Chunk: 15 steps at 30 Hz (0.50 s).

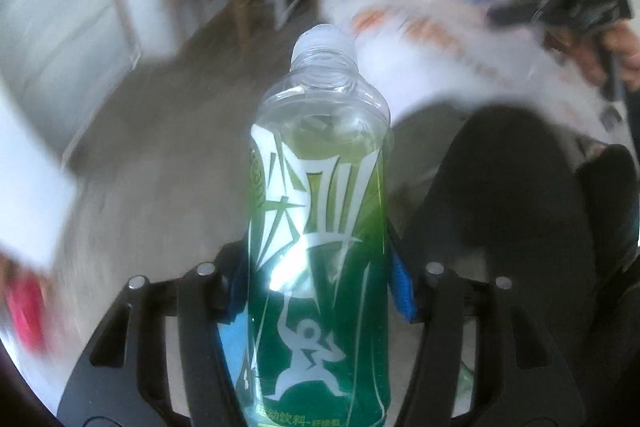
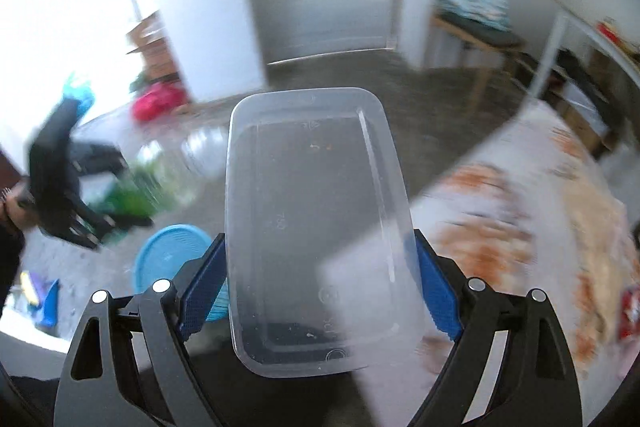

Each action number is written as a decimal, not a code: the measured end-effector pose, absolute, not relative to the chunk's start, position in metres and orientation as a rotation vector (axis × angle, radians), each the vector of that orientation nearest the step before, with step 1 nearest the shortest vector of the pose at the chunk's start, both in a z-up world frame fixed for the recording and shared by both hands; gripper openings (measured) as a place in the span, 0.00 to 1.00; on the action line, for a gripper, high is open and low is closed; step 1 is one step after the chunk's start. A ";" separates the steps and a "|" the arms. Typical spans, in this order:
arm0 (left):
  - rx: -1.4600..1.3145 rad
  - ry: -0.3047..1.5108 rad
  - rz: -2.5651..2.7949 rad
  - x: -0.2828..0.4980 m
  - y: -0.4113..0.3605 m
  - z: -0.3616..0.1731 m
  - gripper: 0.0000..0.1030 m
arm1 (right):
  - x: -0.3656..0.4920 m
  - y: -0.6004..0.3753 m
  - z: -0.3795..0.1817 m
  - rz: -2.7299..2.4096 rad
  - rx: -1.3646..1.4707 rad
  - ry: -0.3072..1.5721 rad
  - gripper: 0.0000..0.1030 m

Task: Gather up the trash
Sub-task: 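Carry the bottle and container to the blue basket and open the left tool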

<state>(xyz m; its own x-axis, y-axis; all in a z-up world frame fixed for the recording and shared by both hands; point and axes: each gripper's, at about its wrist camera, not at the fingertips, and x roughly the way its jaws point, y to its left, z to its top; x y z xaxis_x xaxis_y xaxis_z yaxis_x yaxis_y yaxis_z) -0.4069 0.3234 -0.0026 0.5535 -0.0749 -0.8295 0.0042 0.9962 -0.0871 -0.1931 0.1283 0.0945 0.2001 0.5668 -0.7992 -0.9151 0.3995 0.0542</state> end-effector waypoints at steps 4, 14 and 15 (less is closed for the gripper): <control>-0.212 1.071 0.064 -0.460 0.343 -0.080 0.52 | -0.243 0.181 0.076 1.202 -0.546 0.866 0.82; -0.436 1.206 0.249 -0.499 0.369 -0.224 0.52 | -0.339 0.258 0.011 1.356 -0.621 0.978 0.82; -0.432 1.221 0.271 -0.500 0.372 -0.231 0.52 | -0.344 0.262 0.006 1.360 -0.627 0.991 0.82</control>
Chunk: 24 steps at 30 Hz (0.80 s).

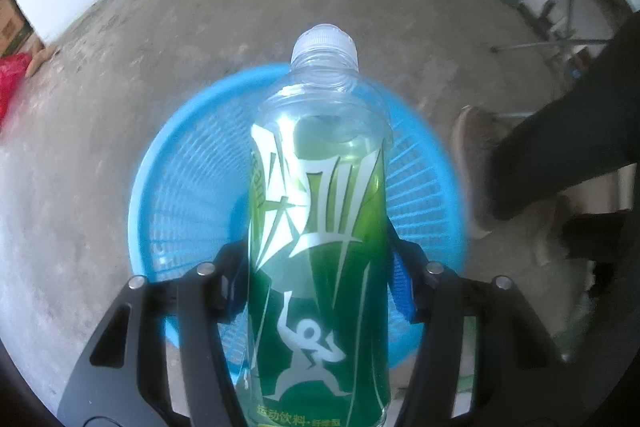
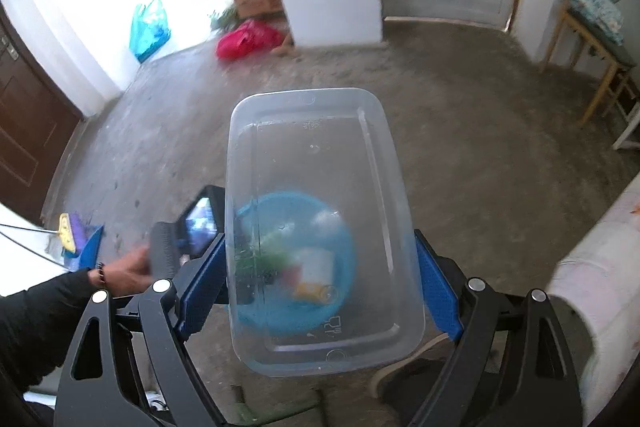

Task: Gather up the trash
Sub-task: 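Carry the bottle and container to the blue basket and open the left tool, then open the right tool over the blue basket to drop the clear container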

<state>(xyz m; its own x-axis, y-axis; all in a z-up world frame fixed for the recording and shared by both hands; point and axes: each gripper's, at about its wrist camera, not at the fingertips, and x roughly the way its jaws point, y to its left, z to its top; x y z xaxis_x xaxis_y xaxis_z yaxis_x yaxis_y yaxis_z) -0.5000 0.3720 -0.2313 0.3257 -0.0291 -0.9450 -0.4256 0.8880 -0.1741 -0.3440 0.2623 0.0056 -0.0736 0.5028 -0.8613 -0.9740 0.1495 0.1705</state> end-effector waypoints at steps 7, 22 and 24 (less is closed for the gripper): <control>-0.433 1.209 0.365 -0.500 0.382 -0.246 0.71 | -0.360 0.278 -0.030 1.343 -0.671 1.055 0.82; -0.456 1.052 0.485 -0.561 0.393 -0.198 0.81 | -0.381 0.308 -0.087 1.333 -0.778 1.130 0.82; -0.486 1.023 0.528 -0.579 0.403 -0.192 0.81 | -0.392 0.315 -0.103 1.325 -0.824 1.154 0.82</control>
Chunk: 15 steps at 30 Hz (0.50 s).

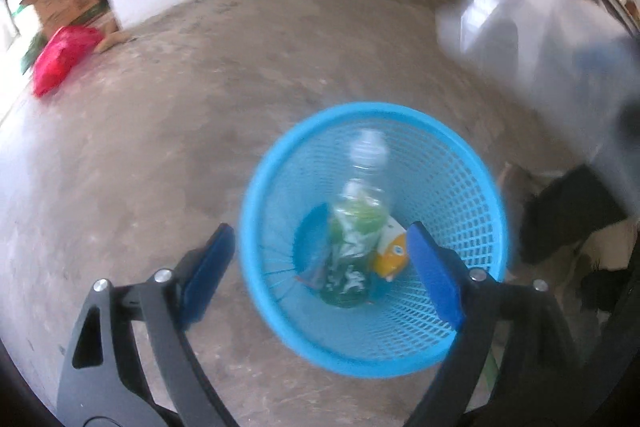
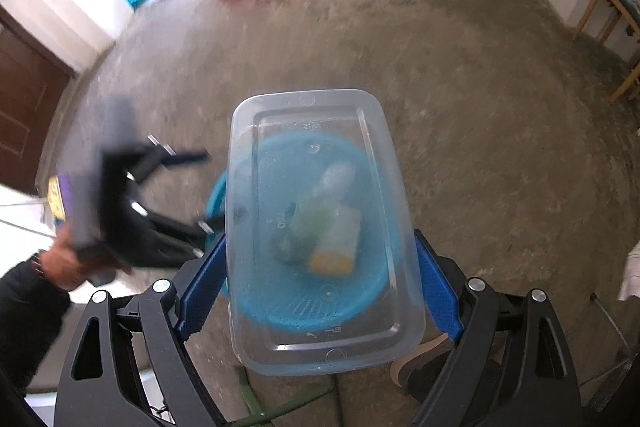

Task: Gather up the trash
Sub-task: 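Open the right tool over the blue basket to drop the clear container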

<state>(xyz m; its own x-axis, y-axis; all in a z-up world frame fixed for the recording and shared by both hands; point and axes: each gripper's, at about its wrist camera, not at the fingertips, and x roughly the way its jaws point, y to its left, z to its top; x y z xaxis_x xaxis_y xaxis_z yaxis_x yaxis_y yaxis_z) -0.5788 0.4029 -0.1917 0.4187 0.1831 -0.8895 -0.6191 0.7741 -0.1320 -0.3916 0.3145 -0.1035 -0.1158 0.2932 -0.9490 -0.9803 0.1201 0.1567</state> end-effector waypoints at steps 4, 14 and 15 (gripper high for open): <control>-0.536 0.992 0.602 -0.600 0.418 -0.186 0.81 | -0.418 0.331 -0.135 1.327 -0.960 1.160 0.82; -0.549 0.968 0.652 -0.618 0.419 -0.178 0.81 | -0.457 0.357 -0.185 1.340 -1.146 1.016 0.88; -0.549 0.967 0.654 -0.619 0.420 -0.179 0.81 | -0.456 0.358 -0.185 1.341 -1.154 0.991 0.90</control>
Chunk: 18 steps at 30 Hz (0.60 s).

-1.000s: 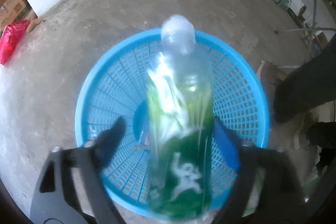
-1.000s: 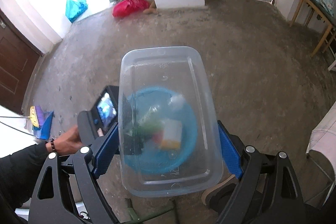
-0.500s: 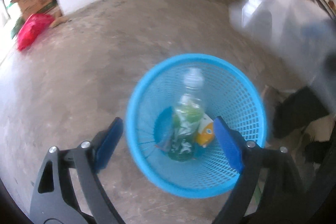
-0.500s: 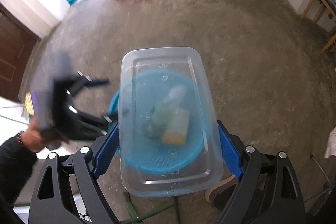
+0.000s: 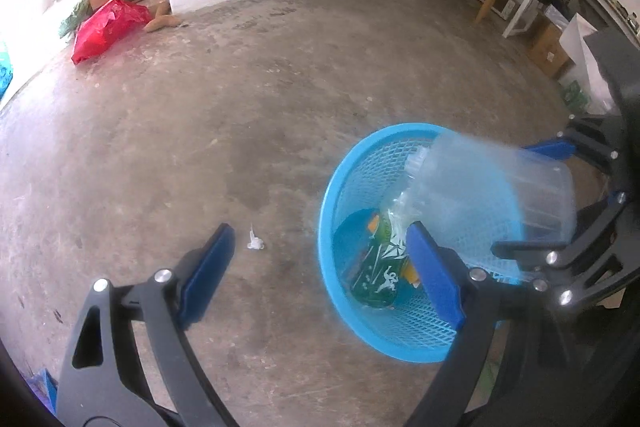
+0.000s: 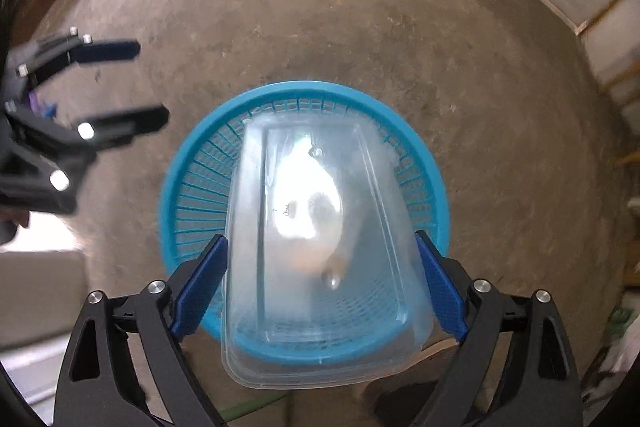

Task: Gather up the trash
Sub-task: 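Open the right tool over the blue basket to drop the clear container, then swing both tools back to the table and lower the right tool onto the tan paper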

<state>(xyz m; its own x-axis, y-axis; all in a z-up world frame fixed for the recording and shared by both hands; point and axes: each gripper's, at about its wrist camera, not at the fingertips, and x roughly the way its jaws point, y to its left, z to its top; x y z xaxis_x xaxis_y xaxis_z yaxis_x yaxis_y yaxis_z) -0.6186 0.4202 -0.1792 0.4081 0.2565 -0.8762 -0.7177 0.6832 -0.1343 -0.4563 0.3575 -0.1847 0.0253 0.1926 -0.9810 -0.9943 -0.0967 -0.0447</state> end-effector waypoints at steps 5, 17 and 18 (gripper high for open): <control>-0.533 0.956 0.655 -0.613 0.419 -0.171 0.81 | -0.444 0.357 -0.182 1.343 -1.109 1.040 0.94; -0.365 0.835 0.532 -0.537 0.393 -0.085 0.81 | -0.348 0.323 -0.071 1.239 -0.690 1.076 0.94; -0.340 0.823 0.513 -0.526 0.388 -0.074 0.81 | -0.333 0.310 -0.049 1.244 -0.655 1.060 0.94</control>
